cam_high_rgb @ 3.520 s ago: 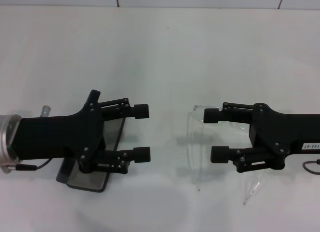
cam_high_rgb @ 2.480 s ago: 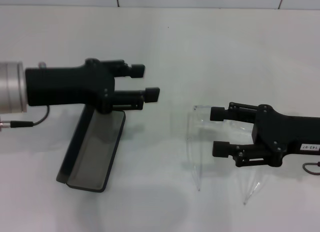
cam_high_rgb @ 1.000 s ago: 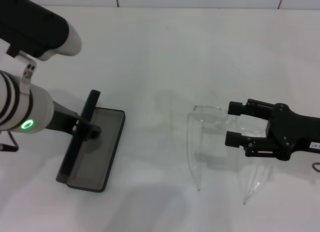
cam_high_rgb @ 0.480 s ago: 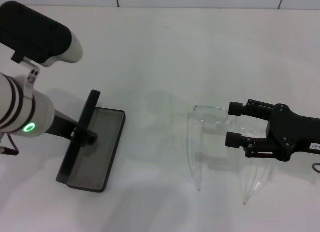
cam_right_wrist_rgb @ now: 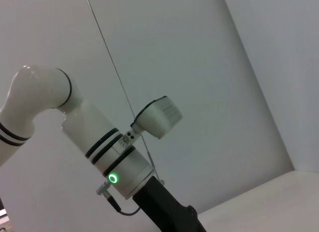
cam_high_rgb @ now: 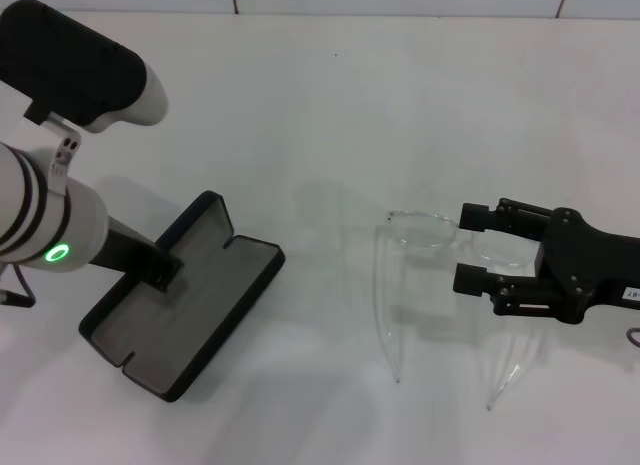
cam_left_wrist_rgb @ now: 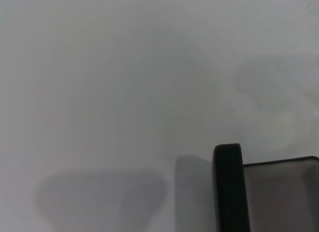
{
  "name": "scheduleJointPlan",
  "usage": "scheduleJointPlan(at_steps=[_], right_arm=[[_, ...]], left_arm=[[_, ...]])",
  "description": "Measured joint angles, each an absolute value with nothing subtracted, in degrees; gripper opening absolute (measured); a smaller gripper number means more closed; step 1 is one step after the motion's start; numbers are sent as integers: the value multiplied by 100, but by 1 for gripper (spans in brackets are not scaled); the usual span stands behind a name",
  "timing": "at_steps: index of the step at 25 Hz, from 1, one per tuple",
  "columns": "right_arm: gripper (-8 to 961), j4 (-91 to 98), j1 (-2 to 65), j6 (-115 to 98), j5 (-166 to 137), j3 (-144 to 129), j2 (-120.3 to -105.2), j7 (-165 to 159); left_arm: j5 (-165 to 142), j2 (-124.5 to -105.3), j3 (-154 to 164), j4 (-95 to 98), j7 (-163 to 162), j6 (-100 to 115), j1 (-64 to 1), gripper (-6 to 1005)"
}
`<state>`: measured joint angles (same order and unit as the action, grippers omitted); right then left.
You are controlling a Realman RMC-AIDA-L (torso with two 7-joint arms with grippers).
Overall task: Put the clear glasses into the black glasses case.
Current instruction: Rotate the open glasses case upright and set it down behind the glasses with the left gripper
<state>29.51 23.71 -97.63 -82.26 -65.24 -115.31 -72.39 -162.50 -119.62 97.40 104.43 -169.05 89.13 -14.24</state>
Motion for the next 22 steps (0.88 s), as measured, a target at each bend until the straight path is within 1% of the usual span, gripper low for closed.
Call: scheduleJointPlan(at_steps=[2, 5, 8, 10, 13, 16, 22], right_arm=[[839, 2946, 2347, -9773, -8223, -6498, -11531, -7238], [839, 2944, 2330, -9782, -8213, -6461, -11531, -7234], [839, 2944, 2320, -9874, -8210, -6394, -11527, -7225], [839, 2943, 2313, -10104, -8212, -6359, -11499, -7165], [839, 2923, 2312, -10650, -8241, -6341, -11405, -7010], [839, 2867, 2311, -11280, -8309, -6359, -11316, -6949], [838, 2756, 2308, -12200, -8876, -6361, -11281, -6981]], left_arm=[[-16249, -11961, 9743, 10480, -16890, 8913, -1424, 291], [-16248, -11961, 9742, 10547, -16849, 8911, -1424, 194], [-16246, -11961, 9740, 10663, -16780, 8905, -1424, 190], [-16245, -11961, 9739, 10751, -16674, 8872, -1441, 188], [-16242, -11961, 9743, 10828, -16366, 8635, -1533, 194], [-16236, -11970, 9820, 10836, -15810, 8029, -1609, 199], [-16232, -11984, 10280, 10564, -14239, 6621, -1756, 211]])
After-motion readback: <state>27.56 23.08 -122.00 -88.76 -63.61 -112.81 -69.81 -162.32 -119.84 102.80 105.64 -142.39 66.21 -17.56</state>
